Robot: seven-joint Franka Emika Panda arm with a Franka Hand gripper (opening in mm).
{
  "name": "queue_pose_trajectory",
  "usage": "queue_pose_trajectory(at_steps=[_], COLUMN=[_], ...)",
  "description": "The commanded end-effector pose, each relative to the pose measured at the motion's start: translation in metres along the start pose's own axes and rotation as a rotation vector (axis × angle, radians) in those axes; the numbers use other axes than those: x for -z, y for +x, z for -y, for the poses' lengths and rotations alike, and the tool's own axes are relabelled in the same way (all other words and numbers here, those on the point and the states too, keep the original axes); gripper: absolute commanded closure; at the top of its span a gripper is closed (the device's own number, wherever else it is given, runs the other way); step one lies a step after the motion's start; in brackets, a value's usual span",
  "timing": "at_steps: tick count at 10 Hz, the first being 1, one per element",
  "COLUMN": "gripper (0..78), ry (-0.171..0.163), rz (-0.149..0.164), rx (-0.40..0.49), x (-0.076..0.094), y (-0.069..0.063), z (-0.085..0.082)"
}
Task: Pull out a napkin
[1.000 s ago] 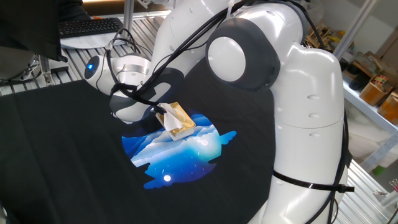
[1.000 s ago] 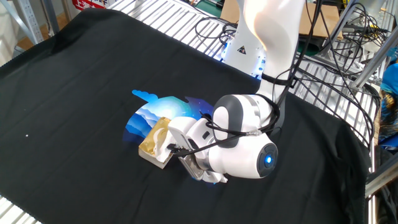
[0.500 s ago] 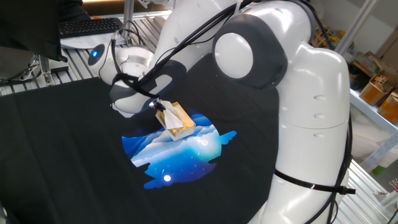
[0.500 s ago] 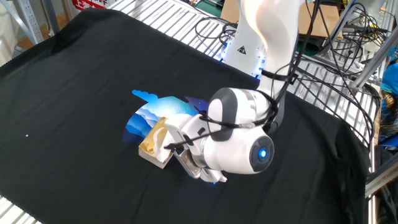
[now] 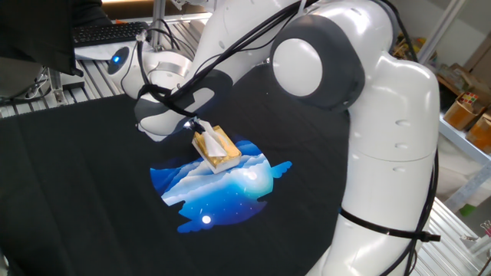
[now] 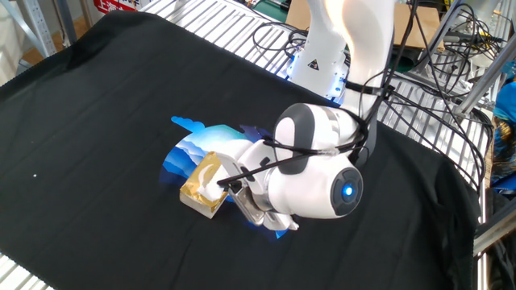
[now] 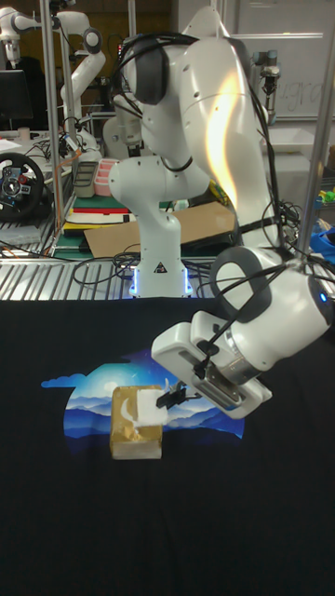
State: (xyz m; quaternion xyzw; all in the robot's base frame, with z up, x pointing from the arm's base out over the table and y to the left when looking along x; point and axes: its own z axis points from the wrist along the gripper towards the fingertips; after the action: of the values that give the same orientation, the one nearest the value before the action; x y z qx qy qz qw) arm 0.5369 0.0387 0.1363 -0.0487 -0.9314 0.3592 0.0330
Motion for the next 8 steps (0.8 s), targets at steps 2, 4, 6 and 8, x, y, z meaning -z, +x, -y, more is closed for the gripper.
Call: queue_pose_trajectory(at_steps=[2,4,6,8], gripper=[76.1,76.1,76.1,76.1], ry=[0.012,0.028,0.065,0.067], rz=[-0.001,0.001,0.003,0.002], rx=[0.02,0.028,0.04,0.046], x=[0.009,0.012,0.014,0.017], y=[0.002,0.003,0.004,0.004], z=[0.011,0.016,0.019,0.024])
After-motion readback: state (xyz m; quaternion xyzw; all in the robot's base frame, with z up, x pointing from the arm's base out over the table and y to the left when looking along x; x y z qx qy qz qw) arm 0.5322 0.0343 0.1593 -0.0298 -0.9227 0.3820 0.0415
